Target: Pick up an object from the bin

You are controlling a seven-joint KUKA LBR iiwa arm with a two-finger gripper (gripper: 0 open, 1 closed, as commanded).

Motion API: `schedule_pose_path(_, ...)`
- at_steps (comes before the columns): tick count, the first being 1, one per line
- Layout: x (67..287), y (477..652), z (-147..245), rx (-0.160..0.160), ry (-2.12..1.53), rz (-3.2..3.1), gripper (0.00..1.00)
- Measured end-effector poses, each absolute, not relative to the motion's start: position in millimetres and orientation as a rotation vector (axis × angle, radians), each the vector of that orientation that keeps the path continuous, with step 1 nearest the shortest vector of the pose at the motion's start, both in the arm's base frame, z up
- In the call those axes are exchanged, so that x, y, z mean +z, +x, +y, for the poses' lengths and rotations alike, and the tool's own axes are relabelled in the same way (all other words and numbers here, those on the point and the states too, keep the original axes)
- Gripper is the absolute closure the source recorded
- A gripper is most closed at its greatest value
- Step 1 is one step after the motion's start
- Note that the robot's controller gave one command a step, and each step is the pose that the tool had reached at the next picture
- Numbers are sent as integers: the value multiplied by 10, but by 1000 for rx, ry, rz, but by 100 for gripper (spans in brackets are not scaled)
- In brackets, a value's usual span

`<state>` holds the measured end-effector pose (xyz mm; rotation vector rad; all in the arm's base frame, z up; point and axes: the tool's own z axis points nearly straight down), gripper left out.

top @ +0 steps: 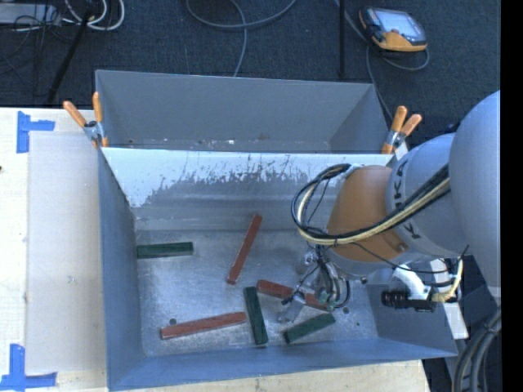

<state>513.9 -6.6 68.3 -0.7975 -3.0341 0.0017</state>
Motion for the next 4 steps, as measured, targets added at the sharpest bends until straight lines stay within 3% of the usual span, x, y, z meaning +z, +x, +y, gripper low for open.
schedule_pose_path(1, 678, 5137, -62, 1, -790, -3039, 0)
schedule_pose_path(2, 685, 5140, -62, 1, -788, -3040, 100)
schedule_pose_path(4, 956, 5137, -66, 0, -774, -3045, 100)
